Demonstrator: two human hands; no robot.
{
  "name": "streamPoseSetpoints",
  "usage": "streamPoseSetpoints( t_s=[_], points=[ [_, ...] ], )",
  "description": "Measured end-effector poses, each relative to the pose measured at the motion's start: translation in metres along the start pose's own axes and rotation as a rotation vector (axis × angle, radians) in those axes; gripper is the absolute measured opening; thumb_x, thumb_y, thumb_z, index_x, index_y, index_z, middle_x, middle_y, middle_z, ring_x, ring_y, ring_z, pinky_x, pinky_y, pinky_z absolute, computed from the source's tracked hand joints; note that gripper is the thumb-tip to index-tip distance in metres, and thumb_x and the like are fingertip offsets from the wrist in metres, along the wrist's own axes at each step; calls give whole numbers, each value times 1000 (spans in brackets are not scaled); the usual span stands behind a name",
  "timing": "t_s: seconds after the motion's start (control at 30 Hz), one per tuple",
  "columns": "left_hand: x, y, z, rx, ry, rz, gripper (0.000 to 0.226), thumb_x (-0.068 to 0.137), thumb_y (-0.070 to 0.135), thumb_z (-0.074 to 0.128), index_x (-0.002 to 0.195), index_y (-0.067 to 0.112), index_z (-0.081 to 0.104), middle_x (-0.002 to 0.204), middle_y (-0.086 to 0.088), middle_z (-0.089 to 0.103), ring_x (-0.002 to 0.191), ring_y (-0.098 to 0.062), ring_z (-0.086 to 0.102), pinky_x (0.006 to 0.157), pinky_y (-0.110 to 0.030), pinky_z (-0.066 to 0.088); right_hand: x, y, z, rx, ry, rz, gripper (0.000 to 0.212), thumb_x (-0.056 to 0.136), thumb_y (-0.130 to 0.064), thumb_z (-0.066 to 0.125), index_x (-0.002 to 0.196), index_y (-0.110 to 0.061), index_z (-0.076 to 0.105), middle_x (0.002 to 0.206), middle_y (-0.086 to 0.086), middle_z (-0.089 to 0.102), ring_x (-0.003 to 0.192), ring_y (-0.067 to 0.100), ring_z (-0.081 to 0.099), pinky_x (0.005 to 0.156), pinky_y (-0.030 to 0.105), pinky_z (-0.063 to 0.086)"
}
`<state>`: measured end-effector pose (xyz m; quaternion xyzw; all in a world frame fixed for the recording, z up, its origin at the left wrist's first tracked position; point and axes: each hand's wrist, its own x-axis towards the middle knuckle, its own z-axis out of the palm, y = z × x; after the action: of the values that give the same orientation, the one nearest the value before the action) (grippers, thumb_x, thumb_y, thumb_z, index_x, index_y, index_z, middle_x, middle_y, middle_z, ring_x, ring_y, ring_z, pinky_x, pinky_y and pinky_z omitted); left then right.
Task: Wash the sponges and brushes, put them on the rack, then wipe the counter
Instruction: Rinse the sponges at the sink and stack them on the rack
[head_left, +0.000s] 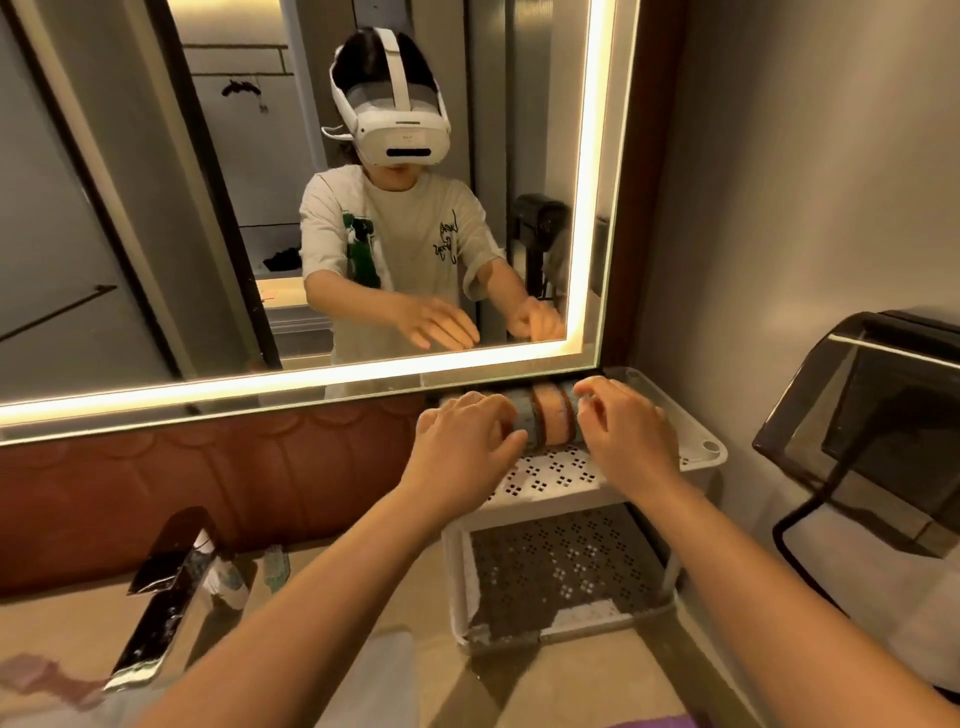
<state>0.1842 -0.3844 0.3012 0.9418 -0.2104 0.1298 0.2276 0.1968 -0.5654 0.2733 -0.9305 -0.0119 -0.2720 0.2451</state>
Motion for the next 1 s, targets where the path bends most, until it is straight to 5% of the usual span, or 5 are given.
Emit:
streamPoseSetpoints(
  t_s=[0.23, 0.57, 1.0],
  points=[
    [-73, -39, -74, 64, -229, -27, 32, 91, 42, 49, 118, 27, 55, 116, 7, 60, 101, -9, 58, 90, -34, 50, -34, -107, -8, 70, -373, -223, 20, 94, -37, 45, 108, -31, 60, 98, -10, 64, 91, 12, 58, 82, 41, 50],
    [-224, -165, -125, 56, -542, -337, 42, 93, 46, 44, 131, 27, 45, 127, 4, 55, 109, -12, 55, 95, -33, 46, -118, -223, 64, 187, -910, -385, 24, 94, -33, 48, 116, -30, 59, 103, -12, 63, 90, 1, 58, 80, 22, 47],
    [-384, -318, -140, -123, -587, -701, 46, 93, 45, 45, 134, 25, 41, 132, 1, 51, 116, -13, 50, 96, -29, 43, -233, -367, 236, 362, -1251, -335, 26, 95, -33, 48, 117, -27, 59, 104, -5, 63, 92, 8, 60, 85, 29, 51]
  ],
)
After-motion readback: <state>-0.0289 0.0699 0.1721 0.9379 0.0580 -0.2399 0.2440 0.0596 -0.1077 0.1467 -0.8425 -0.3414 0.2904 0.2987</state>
